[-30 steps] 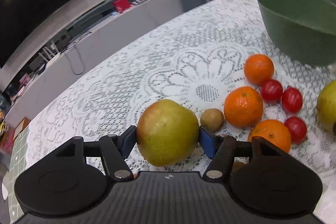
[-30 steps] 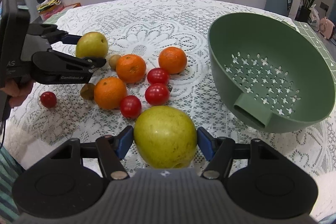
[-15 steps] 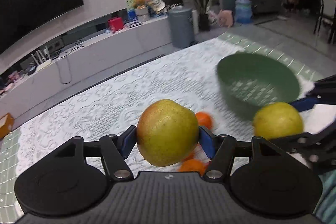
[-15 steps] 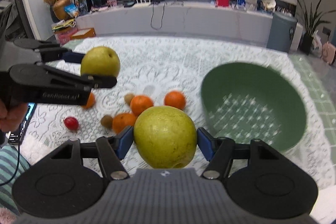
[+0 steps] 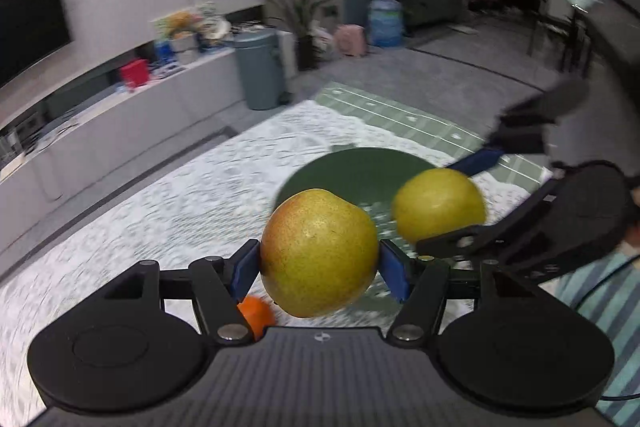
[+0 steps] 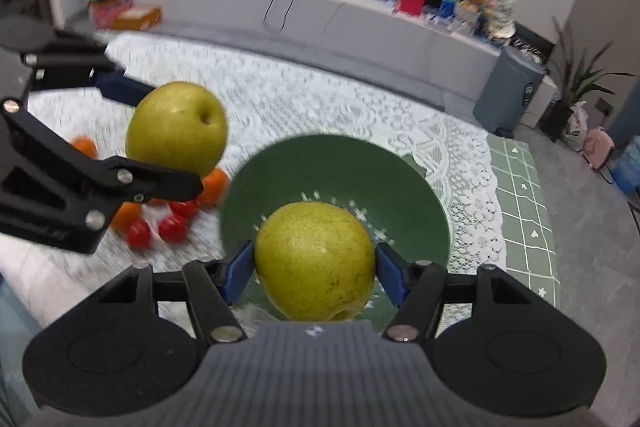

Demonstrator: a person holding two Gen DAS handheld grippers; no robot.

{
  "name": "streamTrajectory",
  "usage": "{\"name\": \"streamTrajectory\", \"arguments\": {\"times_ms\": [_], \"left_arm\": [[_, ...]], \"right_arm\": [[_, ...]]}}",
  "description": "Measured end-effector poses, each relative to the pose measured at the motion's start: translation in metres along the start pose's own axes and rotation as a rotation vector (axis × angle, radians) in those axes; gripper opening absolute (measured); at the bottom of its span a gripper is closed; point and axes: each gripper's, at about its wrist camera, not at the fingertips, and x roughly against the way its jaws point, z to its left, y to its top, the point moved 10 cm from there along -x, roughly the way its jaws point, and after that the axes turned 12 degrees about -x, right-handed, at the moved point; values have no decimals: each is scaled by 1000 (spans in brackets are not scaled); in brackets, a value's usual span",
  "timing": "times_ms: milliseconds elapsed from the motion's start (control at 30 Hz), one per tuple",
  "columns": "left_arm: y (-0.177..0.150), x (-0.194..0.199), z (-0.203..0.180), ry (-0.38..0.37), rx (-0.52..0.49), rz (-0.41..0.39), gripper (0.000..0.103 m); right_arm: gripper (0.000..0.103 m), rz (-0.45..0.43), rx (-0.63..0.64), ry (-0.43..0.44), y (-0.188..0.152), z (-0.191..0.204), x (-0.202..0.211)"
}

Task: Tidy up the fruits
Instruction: 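Carry both pears over the green colander with both tools, then open both tools to drop the pears into the colander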

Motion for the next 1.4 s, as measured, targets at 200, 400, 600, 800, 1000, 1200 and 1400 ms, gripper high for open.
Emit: {"name": "streamTrajectory", "arguments": {"times_ms": [200, 400, 600, 800, 1000, 1200, 1400], "left_arm": [[4, -41, -14, -61, -61, 93, 73], [-1, -71, -14, -105, -61, 166, 73], [-8, -92, -13, -132, -68, 234, 73], [-16, -104, -12, -163, -26, 275, 73], [-21, -115, -17, -188, -45, 302, 73], [-24, -123, -19, -200, -29, 328, 73], [-25, -131, -18, -161, -74, 334, 73]], "right_arm": [[63, 73, 76, -6, 3, -18, -26], [63, 156, 120, 12, 2, -23, -48], [63, 218, 195, 34, -1, -21, -69], [63, 277, 214, 60, -4, -22, -83], [63, 327, 242, 71, -13, -21, -95], [63, 350, 257, 71, -18, -20, -102], [63, 355, 246, 78, -18, -21, -103]]}}
